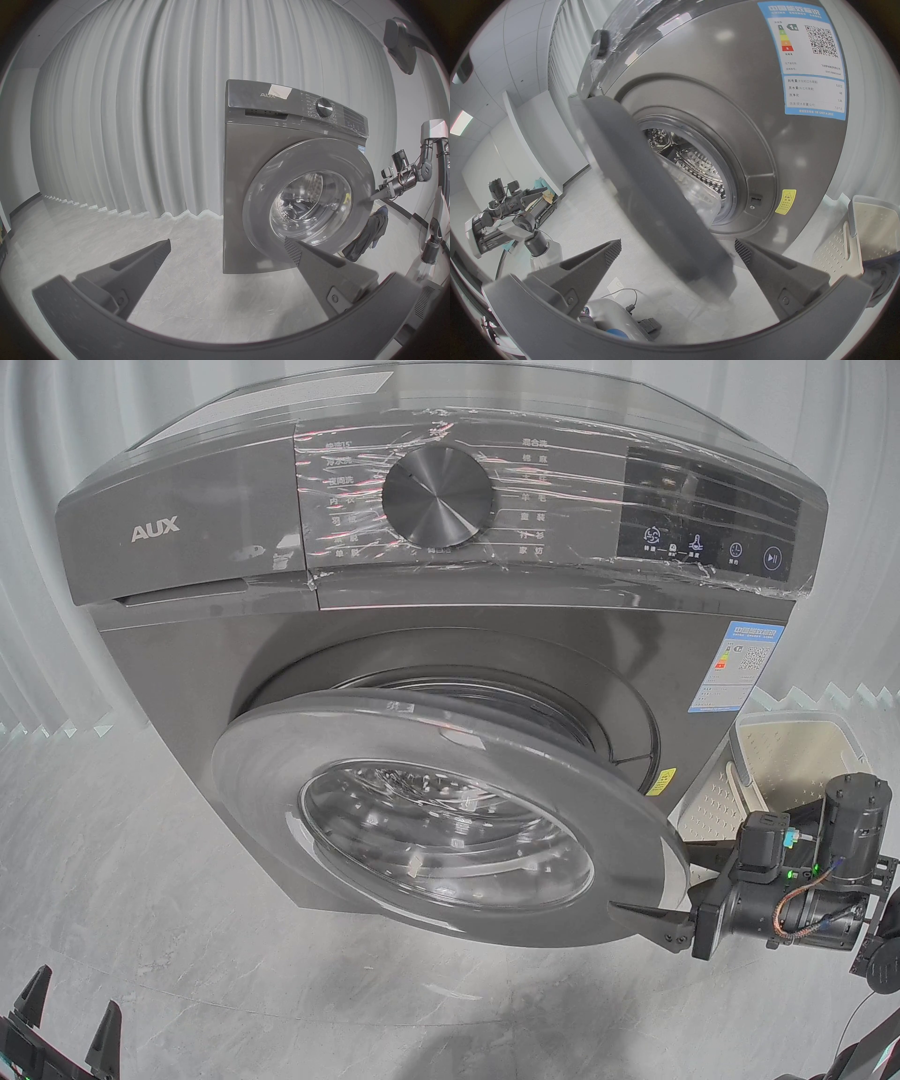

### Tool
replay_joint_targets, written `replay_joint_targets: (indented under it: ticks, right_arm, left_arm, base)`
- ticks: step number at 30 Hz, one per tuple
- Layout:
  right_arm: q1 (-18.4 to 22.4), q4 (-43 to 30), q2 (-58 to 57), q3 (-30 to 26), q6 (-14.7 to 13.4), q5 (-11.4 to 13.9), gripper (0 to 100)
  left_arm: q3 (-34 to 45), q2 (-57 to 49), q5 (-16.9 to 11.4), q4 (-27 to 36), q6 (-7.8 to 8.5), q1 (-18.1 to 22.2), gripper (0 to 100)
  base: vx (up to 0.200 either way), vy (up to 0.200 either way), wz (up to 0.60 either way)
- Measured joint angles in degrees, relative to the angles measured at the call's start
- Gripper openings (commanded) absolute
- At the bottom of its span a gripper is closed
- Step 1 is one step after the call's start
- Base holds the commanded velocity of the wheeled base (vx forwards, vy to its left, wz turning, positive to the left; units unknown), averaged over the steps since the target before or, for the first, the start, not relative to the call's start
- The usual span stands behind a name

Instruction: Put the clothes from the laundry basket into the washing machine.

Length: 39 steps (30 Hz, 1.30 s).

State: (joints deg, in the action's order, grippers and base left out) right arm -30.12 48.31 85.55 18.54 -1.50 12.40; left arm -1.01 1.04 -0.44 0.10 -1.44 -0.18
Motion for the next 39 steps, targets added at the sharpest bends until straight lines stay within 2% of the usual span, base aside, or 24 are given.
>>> replay_joint_targets:
  ticks: [6, 12, 18, 27, 30, 32, 35, 39]
  right_arm:
    - [-0.13, 0.00, -1.54, -1.43, 0.00, -0.11, 100]
    - [1.22, 0.21, -0.22, 0.88, 0.00, -1.01, 100]
    - [-0.49, 0.35, 1.96, 1.88, -0.11, -1.34, 100]
    - [-1.55, 0.10, 1.95, -0.22, -0.11, -1.18, 100]
    - [-1.07, 0.13, 1.52, 0.09, -0.09, -1.24, 100]
    - [-0.72, 0.10, 1.51, 0.85, 0.00, -1.73, 100]
    - [-0.39, 0.18, 2.16, 1.72, 0.00, -3.80, 100]
    - [-1.16, 0.16, 3.30, 1.99, -0.05, -4.14, 100]
  left_arm:
    - [0.00, 0.00, 0.00, 0.00, 0.10, 0.02, 100]
    - [0.00, 0.00, 0.00, -0.02, 0.07, -0.02, 100]
    - [0.00, 0.00, 0.00, 0.01, 0.05, 0.02, 100]
    - [0.00, 0.00, 0.00, 0.00, 0.13, 0.00, 100]
    - [0.00, 0.00, 0.00, -0.02, 0.11, 0.02, 100]
    - [0.00, 0.00, 0.01, 0.00, 0.13, 0.02, 100]
    - [0.00, 0.00, -0.02, 0.00, 0.13, 0.00, 100]
    - [0.00, 0.00, -0.07, 0.01, 0.13, -0.02, 100]
  base:
    - [0.000, 0.000, 0.00]
    - [-0.200, 0.000, 0.00]
    - [0.000, 0.000, 0.00]
    - [0.000, 0.000, 0.00]
    - [-0.200, 0.000, 0.00]
    - [0.000, 0.000, 0.00]
    - [0.000, 0.000, 0.00]
    - [0.000, 0.000, 0.00]
